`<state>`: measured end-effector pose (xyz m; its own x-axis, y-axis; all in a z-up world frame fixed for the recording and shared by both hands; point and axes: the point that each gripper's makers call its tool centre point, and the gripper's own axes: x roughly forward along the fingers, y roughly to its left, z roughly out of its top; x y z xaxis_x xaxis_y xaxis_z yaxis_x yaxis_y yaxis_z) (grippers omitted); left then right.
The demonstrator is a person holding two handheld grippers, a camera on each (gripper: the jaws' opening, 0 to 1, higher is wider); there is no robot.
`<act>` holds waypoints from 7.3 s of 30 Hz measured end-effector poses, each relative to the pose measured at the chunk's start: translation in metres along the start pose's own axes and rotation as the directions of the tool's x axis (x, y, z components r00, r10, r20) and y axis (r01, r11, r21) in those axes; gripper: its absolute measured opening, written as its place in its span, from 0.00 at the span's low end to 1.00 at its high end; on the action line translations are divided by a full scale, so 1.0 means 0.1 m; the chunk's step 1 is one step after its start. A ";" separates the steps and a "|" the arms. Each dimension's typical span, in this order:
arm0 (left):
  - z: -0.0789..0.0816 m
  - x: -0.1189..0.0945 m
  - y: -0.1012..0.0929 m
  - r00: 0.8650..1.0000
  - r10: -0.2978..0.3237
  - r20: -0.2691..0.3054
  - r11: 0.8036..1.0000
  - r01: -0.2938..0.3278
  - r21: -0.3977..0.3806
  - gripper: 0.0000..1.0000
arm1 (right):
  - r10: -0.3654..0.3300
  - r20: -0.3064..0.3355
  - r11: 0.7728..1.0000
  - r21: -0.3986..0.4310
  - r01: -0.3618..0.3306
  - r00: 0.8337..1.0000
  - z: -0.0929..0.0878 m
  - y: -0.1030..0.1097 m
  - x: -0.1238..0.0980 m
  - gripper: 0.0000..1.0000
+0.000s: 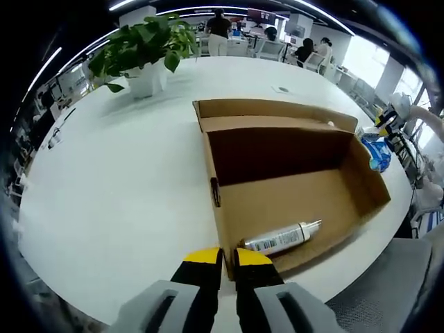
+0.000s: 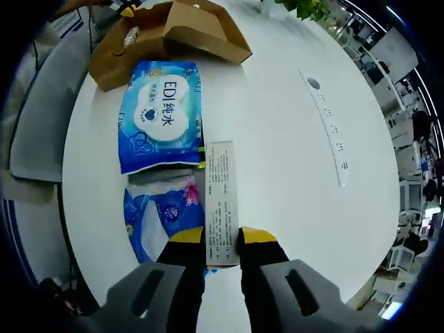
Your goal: Operate the shoe box by opening the lid, removing the specified soft item, and placing it in the target area until the item is outside and the box remains undamaged.
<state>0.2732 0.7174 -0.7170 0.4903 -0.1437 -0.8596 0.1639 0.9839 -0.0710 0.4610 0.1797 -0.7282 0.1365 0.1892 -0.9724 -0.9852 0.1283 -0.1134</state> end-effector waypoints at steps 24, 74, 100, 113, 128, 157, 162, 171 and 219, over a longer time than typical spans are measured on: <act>0.00 0.00 0.02 1.000 -0.006 0.003 1.000 0.006 -0.015 0.06 | -0.038 -0.081 0.986 -0.167 0.024 0.996 -0.27 -0.02 0.16 0.16; 0.26 -0.08 -0.11 0.999 -0.022 0.037 0.961 0.011 0.276 0.26 | -0.231 0.177 0.955 0.228 0.189 0.957 0.12 0.24 -0.42 0.58; 0.36 -0.03 -0.59 0.955 -0.236 -0.178 0.756 0.295 0.584 0.33 | -0.333 0.368 0.865 0.486 0.126 0.868 0.51 0.96 -0.85 0.93; 0.28 0.22 -0.73 0.900 -0.282 -0.333 0.618 0.436 0.654 0.34 | -0.373 0.404 0.808 0.583 0.079 0.836 0.50 1.38 -0.97 0.96; 0.11 0.47 -0.74 0.852 -0.201 -0.483 0.426 0.520 0.740 0.41 | -0.406 0.432 0.780 0.623 0.059 0.806 0.61 1.78 -1.08 0.96; -0.07 0.69 -0.80 0.852 -0.171 -0.495 0.243 0.523 0.817 0.22 | -0.435 0.476 0.741 0.672 0.003 0.764 0.82 2.02 -1.00 0.93; -0.07 0.71 -0.81 0.864 -0.157 -0.478 0.234 0.503 0.832 0.21 | -0.426 0.487 0.747 0.665 -0.007 0.763 0.89 2.07 -0.98 0.92; -0.03 0.75 -0.86 0.879 -0.159 -0.450 0.287 0.478 0.830 0.19 | -0.430 0.521 0.750 0.660 -0.029 0.737 1.00 2.11 -1.02 0.89; 0.51 -0.06 -1.38 0.899 -0.416 -0.136 0.635 0.394 0.664 0.17 | -0.361 0.704 0.813 0.559 -0.163 0.611 1.79 2.16 -1.12 0.71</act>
<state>0.2915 0.5767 -0.6758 0.2566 -0.5237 -0.8123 0.8659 0.4979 -0.0475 0.2514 0.3608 -0.6069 0.5123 0.7547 -0.4100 -0.7654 0.6177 0.1807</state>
